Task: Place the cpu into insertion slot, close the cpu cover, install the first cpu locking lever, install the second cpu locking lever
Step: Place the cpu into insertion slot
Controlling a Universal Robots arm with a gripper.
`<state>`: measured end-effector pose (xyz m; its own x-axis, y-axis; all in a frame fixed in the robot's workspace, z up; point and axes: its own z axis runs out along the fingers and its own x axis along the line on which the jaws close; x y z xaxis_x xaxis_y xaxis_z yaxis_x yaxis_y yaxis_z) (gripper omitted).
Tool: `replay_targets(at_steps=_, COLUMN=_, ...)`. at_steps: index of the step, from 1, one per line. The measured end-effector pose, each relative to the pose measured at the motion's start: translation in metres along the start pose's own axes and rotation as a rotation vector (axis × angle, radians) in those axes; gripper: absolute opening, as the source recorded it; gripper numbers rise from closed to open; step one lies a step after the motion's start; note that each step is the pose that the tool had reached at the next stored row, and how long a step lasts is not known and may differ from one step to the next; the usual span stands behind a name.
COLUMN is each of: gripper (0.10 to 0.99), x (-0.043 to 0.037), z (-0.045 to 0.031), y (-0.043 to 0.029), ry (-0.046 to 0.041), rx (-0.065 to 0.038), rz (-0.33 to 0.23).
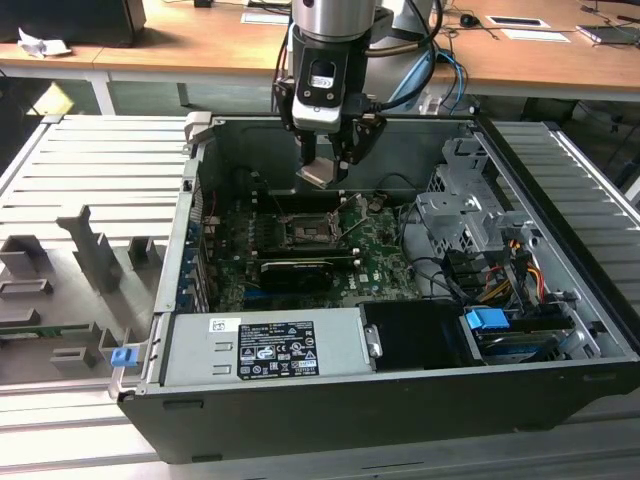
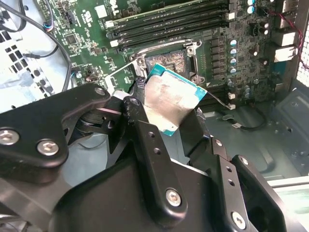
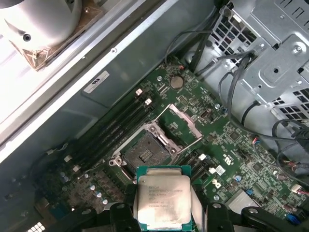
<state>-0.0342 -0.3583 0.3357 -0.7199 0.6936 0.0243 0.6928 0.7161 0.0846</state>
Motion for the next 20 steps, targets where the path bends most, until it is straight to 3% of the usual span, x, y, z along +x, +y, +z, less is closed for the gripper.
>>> replay_targets(at_steps=6, gripper=0.525, x=0.0, z=0.0007, y=-0.0001, ry=-0.0043, rx=-0.001, rz=0.051)
replay_targets(at_steps=20, gripper=0.525, x=-0.0001, z=0.0035, y=-0.0003, ry=-0.0045, rx=-0.001, rz=0.053)
